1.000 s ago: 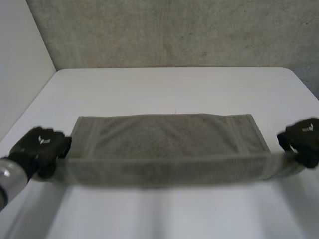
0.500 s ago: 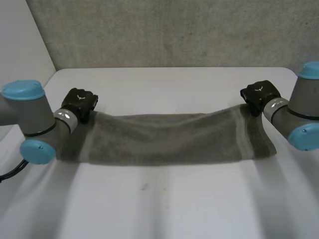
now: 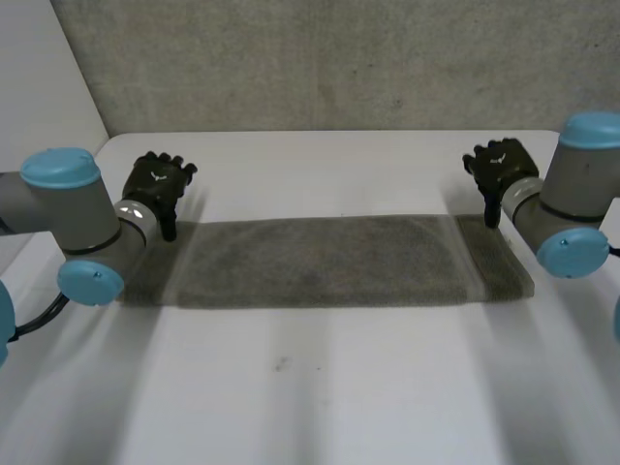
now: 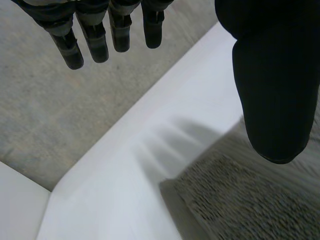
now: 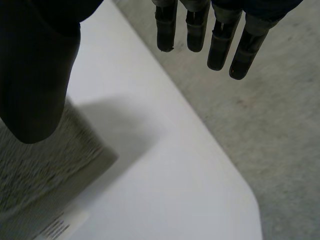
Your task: Fold the towel.
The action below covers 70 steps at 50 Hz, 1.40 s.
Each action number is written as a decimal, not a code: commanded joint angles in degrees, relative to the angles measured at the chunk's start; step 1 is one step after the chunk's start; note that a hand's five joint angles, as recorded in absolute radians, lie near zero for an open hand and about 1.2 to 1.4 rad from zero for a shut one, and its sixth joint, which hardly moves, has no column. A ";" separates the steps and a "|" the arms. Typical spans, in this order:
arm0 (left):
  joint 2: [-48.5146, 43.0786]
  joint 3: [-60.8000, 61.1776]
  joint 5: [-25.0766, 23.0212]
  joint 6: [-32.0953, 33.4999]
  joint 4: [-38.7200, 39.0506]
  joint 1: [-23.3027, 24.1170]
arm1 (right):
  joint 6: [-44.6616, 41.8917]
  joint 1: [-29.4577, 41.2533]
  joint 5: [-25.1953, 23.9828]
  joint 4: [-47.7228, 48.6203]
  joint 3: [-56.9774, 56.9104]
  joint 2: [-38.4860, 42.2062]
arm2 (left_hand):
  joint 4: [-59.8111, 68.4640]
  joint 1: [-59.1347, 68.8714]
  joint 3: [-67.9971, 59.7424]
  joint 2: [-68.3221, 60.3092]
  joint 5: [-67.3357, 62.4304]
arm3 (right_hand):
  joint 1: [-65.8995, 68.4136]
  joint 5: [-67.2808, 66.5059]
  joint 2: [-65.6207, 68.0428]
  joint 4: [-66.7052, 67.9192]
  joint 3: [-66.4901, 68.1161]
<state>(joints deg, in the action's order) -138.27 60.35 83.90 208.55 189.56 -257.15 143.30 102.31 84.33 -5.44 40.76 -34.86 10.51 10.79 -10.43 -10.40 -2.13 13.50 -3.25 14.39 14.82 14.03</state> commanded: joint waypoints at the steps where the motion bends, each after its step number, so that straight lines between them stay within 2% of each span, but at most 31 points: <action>1: 8.02 5.83 0.12 -5.09 0.11 -0.19 | 7.07 -0.54 -1.62 -0.19 10.00 -12.48 | -0.51 -0.79 0.43 0.40 2.13 | -3.50 3.25 -4.39 -4.82 -4.03; 3: 13.79 11.52 0.03 -8.94 0.37 -0.37 | 7.43 -0.62 -1.98 -0.36 13.60 -14.86 | -0.51 -0.79 0.43 0.40 2.13 | -3.50 3.25 -4.39 -4.82 -4.03; 4: 13.82 11.55 0.03 -8.96 0.37 -0.37 | 7.44 -0.62 -1.98 -0.36 13.64 -14.88 | -0.51 -0.79 0.43 0.40 2.13 | -3.50 3.25 -4.39 -4.82 -4.03; 6: 16.46 14.53 0.03 -10.80 0.37 -0.46 | 7.61 -1.41 -2.24 -0.45 22.65 -19.69 | -0.51 -0.79 0.43 0.40 2.13 | -3.50 3.25 -4.39 -4.82 -4.03; 8: 21.09 20.39 -0.06 -13.86 0.46 -0.63 | 7.52 -1.94 -2.42 -0.28 27.13 -21.98 | -0.51 -0.79 0.43 0.40 2.13 | -3.50 3.25 -4.39 -4.82 -4.03; 12: 24.45 25.52 0.03 -16.60 1.87 -0.90 | 7.44 -3.26 -2.86 0.25 37.43 -25.95 | -0.51 -0.79 0.43 0.40 2.13 | -1.12 0.86 -2.01 -2.44 -1.65; 14: 26.38 30.16 0.03 -19.49 4.75 -0.99 | 7.44 -3.70 -3.29 0.34 39.72 -26.22 | -0.51 -0.79 0.43 0.40 2.13 | 2.10 -2.36 1.21 0.78 1.57; 20: 27.71 35.01 0.12 -22.05 11.01 -0.99 | 7.44 -5.37 -6.02 3.93 45.10 -24.73 | -0.51 -0.79 0.43 0.40 2.13 | 13.20 -13.46 12.31 11.88 12.67; 24: 27.79 36.77 0.56 -22.14 15.39 -0.72 | 7.35 -5.98 -6.37 6.74 46.33 -23.59 | -0.51 -0.79 0.43 0.40 2.13 | 20.44 -20.69 19.55 19.12 19.91; 34: 27.79 37.03 0.56 -22.14 15.84 -0.81 | 7.26 -7.48 -6.46 8.51 45.55 -20.07 | -0.51 -0.79 0.43 0.40 2.13 | 31.91 -32.16 31.02 30.58 31.38; 35: 27.79 37.12 0.56 -22.14 15.75 -0.90 | 7.17 -8.09 -6.46 8.51 45.55 -19.98 | -0.51 -0.79 0.43 0.40 2.13 | 40.57 -40.82 39.68 39.24 40.04; 36: 27.79 37.12 0.56 -22.14 15.75 -0.90 | 6.91 -8.79 -6.46 8.60 45.46 -19.98 | -0.51 -0.79 0.43 0.40 2.13 | 58.31 -58.56 57.41 56.98 57.78; 37: 27.79 37.12 0.56 -22.14 15.84 -0.90 | 6.91 -8.80 -6.46 8.60 45.46 -19.98 | -0.51 -0.79 0.43 0.40 2.13 | 58.48 -58.74 57.59 57.16 57.95; 38: 27.79 37.12 0.56 -22.14 15.75 -0.90 | 6.56 -9.49 -5.51 8.60 45.28 -19.98 | -0.51 -0.79 0.43 0.40 2.13 | 66.42 -66.67 65.53 65.10 65.89; 45: 27.79 37.47 0.56 -22.14 15.75 -0.63 | 1.72 -14.25 -3.21 9.48 44.93 -22.27 | -0.51 -0.79 0.43 0.40 2.13 | 66.50 -66.75 65.61 65.18 65.97; 49: 28.58 37.83 0.56 -22.23 15.84 -0.55 | -8.25 -23.09 -0.84 8.34 44.58 -23.23 | -0.51 -0.79 0.43 0.40 2.13 | 66.50 -66.75 65.61 65.18 65.97; 50: 28.59 37.83 0.56 -22.23 15.84 -0.55 | -8.30 -23.12 -0.84 8.34 44.58 -23.23 | -0.51 -0.79 0.43 0.40 2.13 | 66.50 -66.75 65.61 65.18 65.97; 52: 29.02 37.83 0.56 -22.23 15.84 -0.46 | -15.30 -27.24 0.21 7.81 43.79 -23.85 | -0.51 -0.79 0.43 0.40 2.13 | 66.50 -66.75 65.61 65.18 65.97; 53: 29.29 37.83 0.56 -22.23 15.75 -0.37 | -15.33 -27.25 0.22 7.81 43.79 -23.85 | -0.51 -0.79 0.43 0.40 2.13 | 66.50 -66.75 65.61 65.18 65.97; 56: 30.25 37.65 0.65 -22.14 15.67 -0.19 | -14.01 -25.41 -0.13 7.99 42.29 -24.99 | -0.51 -0.79 0.43 0.40 2.13 | 66.50 -66.75 65.61 65.18 65.97; 58: 30.96 37.56 0.65 -22.14 15.40 -0.11 | -6.32 -19.29 -0.57 8.16 40.28 -28.75 | -0.51 -0.79 0.43 0.40 2.13 | 66.50 -66.75 65.61 65.18 65.97; 59: 31.65 37.56 0.65 -22.14 14.88 0.07 | -6.28 -19.26 -0.57 8.16 40.27 -28.77 | -0.51 -0.79 0.43 0.40 2.13 | 66.50 -66.75 65.61 65.18 65.97; 60: 32.44 37.39 0.73 -22.23 14.00 0.33 | -2.36 -14.91 -1.27 8.34 39.40 -30.16 | -0.51 -0.79 0.43 0.40 2.13 | 66.50 -66.75 65.61 65.18 65.97; 61: 32.45 37.39 0.74 -22.23 14.00 0.33 | -2.32 -14.86 -1.28 8.34 39.39 -30.18 | -0.51 -0.79 0.43 0.40 2.13 | 66.50 -66.75 65.61 65.18 65.97; 63: 32.98 37.21 0.82 -22.23 13.03 0.60 | 3.02 -4.55 -3.90 9.21 37.47 -29.92 | -0.51 -0.79 0.43 0.40 2.13 | 66.50 -66.75 65.61 65.18 65.97; 64: 33.33 37.12 0.91 -22.31 12.25 0.86 | 3.04 -4.49 -3.91 9.22 37.46 -29.91 | -0.51 -0.79 0.43 0.40 2.13 | 66.50 -66.75 65.61 65.18 65.97; 66: 33.33 37.03 0.91 -22.31 11.71 1.04 | 4.27 6.18 -6.54 10.53 35.36 -27.29 | -0.51 -0.79 0.43 0.40 2.13 | 66.50 -66.75 65.61 65.18 65.97; 67: 33.33 37.21 0.91 -22.31 11.54 1.12 | 4.27 6.23 -6.55 10.54 35.35 -27.28 | -0.51 -0.79 0.43 0.40 2.13 | 66.50 -66.75 65.61 65.18 65.97; 69: 33.33 37.38 0.91 -22.31 11.53 1.12 | 3.92 15.94 -7.25 11.76 33.60 -23.69 | -0.51 -0.79 0.43 0.40 2.13 | 66.50 -66.75 65.61 65.18 65.97; 70: 33.24 37.56 0.91 -22.31 11.53 1.21 | 3.92 15.99 -7.25 11.77 33.59 -23.67 | -0.51 -0.79 0.43 0.40 2.13 | 66.50 -66.75 65.61 65.18 65.97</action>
<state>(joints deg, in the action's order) -105.10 97.54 84.77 186.28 201.93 -256.32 145.25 99.99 80.03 4.15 77.62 -63.66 9.55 9.88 -9.53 -9.47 -1.63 75.67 -66.52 75.57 76.87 76.14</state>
